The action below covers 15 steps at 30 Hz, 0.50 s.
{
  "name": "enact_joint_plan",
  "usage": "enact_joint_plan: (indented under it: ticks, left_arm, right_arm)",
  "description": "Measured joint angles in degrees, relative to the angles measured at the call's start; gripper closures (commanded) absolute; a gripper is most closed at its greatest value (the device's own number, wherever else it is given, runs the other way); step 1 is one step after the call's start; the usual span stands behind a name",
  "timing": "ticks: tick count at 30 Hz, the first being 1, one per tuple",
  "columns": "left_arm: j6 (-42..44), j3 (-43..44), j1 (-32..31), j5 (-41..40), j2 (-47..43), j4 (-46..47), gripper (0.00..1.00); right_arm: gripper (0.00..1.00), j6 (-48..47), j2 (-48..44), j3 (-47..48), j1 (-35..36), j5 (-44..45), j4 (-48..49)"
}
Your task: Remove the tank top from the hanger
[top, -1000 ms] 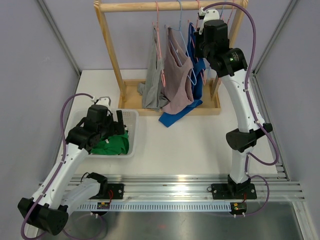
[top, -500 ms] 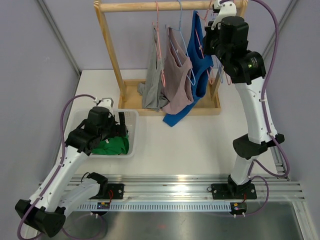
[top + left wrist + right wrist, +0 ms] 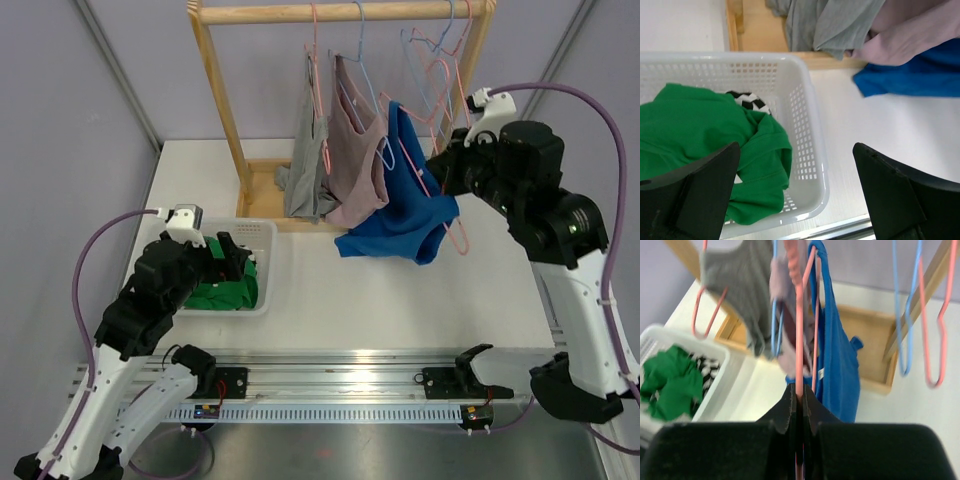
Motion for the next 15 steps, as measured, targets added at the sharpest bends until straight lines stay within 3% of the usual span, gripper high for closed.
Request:
enact_joint_plan:
  ticks: [6,15]
  left_arm:
    - [0.6,-1.1,-0.3,3.7,-6.0,3.6,0.01]
    - [-0.4,-1.4,-0.3,9.6,-6.2,6.8,0.01]
  right_arm:
    - [1.00,1.7,-17.0,-17.4,0.0,-8.0,-1.7]
    - [1.00,7.0,-39.9,-42.3,0.2,-18.6,-6.4]
